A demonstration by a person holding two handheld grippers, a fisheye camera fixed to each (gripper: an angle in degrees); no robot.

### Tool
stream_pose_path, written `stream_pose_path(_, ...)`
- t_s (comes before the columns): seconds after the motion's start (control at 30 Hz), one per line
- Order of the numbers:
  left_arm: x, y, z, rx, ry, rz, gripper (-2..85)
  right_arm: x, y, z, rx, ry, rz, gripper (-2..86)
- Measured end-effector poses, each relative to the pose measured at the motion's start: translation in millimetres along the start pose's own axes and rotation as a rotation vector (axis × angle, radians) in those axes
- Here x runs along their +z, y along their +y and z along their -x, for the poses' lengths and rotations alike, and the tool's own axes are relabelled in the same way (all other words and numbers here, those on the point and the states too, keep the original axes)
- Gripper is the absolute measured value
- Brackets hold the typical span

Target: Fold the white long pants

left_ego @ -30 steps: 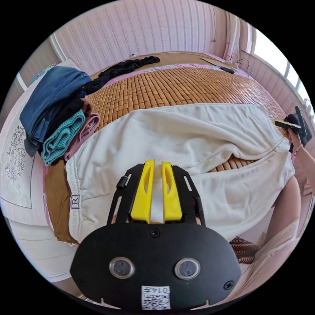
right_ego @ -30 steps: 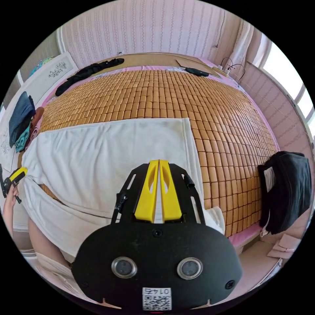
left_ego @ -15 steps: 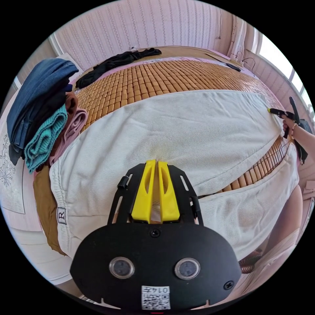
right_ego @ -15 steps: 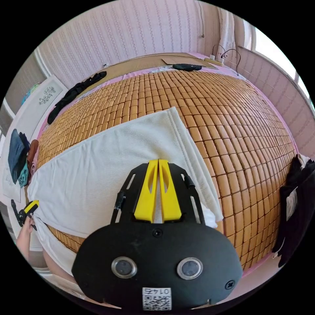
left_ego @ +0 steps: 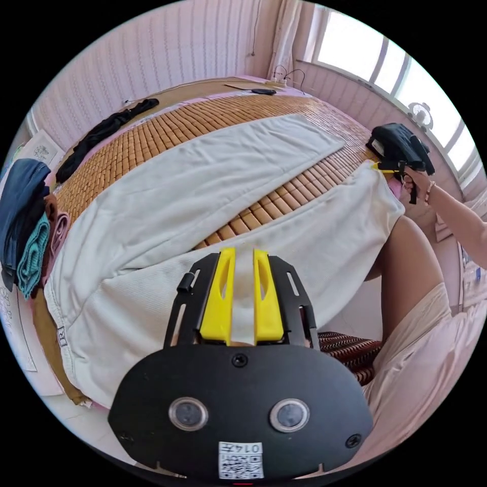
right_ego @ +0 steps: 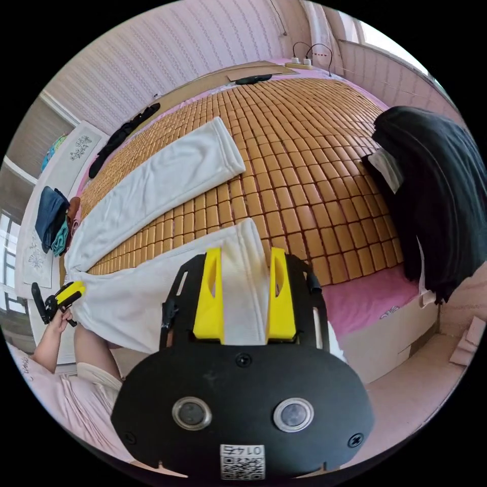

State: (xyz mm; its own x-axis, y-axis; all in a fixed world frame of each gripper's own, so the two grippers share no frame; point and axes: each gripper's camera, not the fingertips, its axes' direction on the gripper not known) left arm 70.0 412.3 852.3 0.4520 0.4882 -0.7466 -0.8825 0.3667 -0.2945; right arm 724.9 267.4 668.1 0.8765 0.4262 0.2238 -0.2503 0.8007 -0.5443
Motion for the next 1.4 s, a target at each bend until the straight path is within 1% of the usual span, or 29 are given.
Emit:
stream_pose_path(0.07, 28.7, 2.8, -20.3, 0.013, -0.004, 0.102, 5.0, 11.2, 6.4, -2.1, -0.017, -0.031, 0.035, 6.9)
stream_pose_path(0.13, 29.2, 8.1, -26.4, 0.010, -0.060, 0.051, 3.2, 3.6, 3.0, -1.2, -0.029, -0.035, 0.050, 4.9)
stream_pose_path(0.17, 29.1, 7.5, -25.9, -0.003, -0.051, 0.067, 1.4, -9.1, 1.2, 0.1, -0.042, -0.052, -0.014, 4.5)
stream_pose_path(0.23, 27.5, 4.0, -25.1, -0.002, -0.055, 0.106, 0.2, -24.2, -3.8, 0.4, -0.064, -0.088, -0.063, 4.4)
stream_pose_path(0.27, 24.2, 3.6, -25.5, -0.005, -0.075, 0.080, -0.3, -27.2, -7.3, -0.2, -0.077, -0.097, -0.075, 4.7)
stream_pose_path(0.33, 25.5, 5.5, -26.5, -0.008, -0.092, 0.052, -0.6, -17.7, -10.6, -3.3, -0.080, -0.076, -0.056, 5.6)
stream_pose_path(0.37, 36.5, 8.1, -26.0, -0.015, -0.078, 0.093, -0.7, -5.1, -10.4, -8.0, -0.066, -0.052, -0.002, 6.3)
stream_pose_path(0.43, 37.2, 16.8, -21.4, -0.063, -0.070, 0.024, -0.8, 2.8, -3.1, -18.5, -0.007, -0.059, 0.049, 7.2)
stream_pose_path(0.47, 36.8, 21.1, -16.2, -0.109, -0.038, 0.011, -0.8, -1.3, 7.3, -27.8, 0.076, -0.084, 0.028, 7.5)
stream_pose_path(0.5, 36.2, 22.8, -13.6, -0.128, -0.021, 0.013, -0.7, -4.5, 14.7, -32.1, 0.109, -0.103, 0.019, 7.5)
stream_pose_path(0.57, 29.7, 32.1, -4.3, -0.190, 0.047, 0.023, -0.7, -22.5, 56.4, -43.9, 0.148, -0.174, -0.065, 7.3)
stream_pose_path(0.6, 25.3, 36.6, -2.6, -0.201, 0.064, 0.000, -0.7, -27.1, 68.1, -46.4, 0.161, -0.182, -0.084, 7.2)
stream_pose_path(0.67, 1.9, 59.7, 1.3, -0.245, 0.112, -0.143, -0.9, -47.3, 120.5, -50.1, 0.190, -0.196, -0.164, 5.1)
stream_pose_path(0.7, -3.0, 64.7, 1.3, -0.252, 0.115, -0.154, -0.9, -52.2, 133.6, -48.8, 0.189, -0.188, -0.179, 4.4)
stream_pose_path(0.73, -12.1, 74.1, 0.6, -0.264, 0.053, -0.144, -0.9, -62.1, 159.4, -44.0, 0.190, -0.148, -0.202, 3.0)
stream_pose_path(0.77, -20.7, 83.9, -0.4, -0.273, -0.049, -0.121, -1.0, -71.1, 183.6, -35.6, 0.190, -0.079, -0.225, 1.7)
stream_pose_path(0.83, -31.2, 99.8, 1.5, -0.286, -0.145, -0.069, -0.9, -76.8, 211.5, -20.0, 0.174, -0.002, -0.223, 0.8)
stream_pose_path(0.9, -43.3, 118.7, 6.3, -0.322, -0.210, -0.048, -0.9, -72.7, 228.8, -10.2, 0.148, -0.053, -0.181, 0.4)
stream_pose_path(0.97, -61.7, 148.2, 10.8, -0.345, -0.328, -0.053, -0.6, -68.8, 242.4, -7.7, 0.127, -0.206, -0.140, 0.1)
stream_pose_path(1.0, -66.2, 156.1, 11.5, -0.351, -0.362, -0.057, -0.5, -72.5, 246.1, -5.0, 0.124, -0.194, -0.166, 0.1)
stream_pose_path(1.03, -74.7, 172.7, 13.5, -0.374, -0.427, -0.062, 0.0, -83.0, 253.4, 4.6, 0.108, -0.094, -0.234, 0.0)
stream_pose_path(1.07, -83.2, 190.0, 16.2, -0.409, -0.451, -0.076, 0.8, -91.3, 258.6, 16.7, 0.076, 0.018, -0.288, 0.0)
stream_pose_path(1.1, -87.2, 199.2, 17.5, -0.415, -0.438, -0.091, 2.4, -93.8, 260.1, 21.9, 0.058, 0.048, -0.304, 0.0)
stream_pose_path(1.13, -93.7, 217.6, 19.9, -0.414, -0.381, -0.131, 5.6, -95.4, 261.3, 28.4, 0.043, 0.052, -0.309, 0.0)
stream_pose_path(1.17, -97.3, 235.8, 23.3, -0.418, -0.318, -0.158, 7.0, -96.1, 262.0, 29.8, 0.055, -0.007, -0.295, -0.1)
stream_pose_path(1.2, -97.9, 244.4, 25.8, -0.437, -0.301, -0.157, 7.7, -97.6, 263.6, 29.8, 0.052, -0.057, -0.302, -0.1)
stream_pose_path(1.27, -96.6, 274.6, 34.3, -0.511, -0.301, -0.113, 8.2, -109.0, 280.9, 29.3, 0.020, -0.274, -0.448, -0.1)
stream_pose_path(1.33, -96.0, 293.5, 39.4, -0.560, -0.319, -0.082, 8.5, -112.6, 293.4, 26.7, 0.039, -0.364, -0.518, -0.1)
stream_pose_path(1.4, -98.4, 308.9, 42.4, -0.590, -0.329, -0.085, 8.8, -115.1, 301.9, 26.8, 0.029, -0.415, -0.527, -0.1)
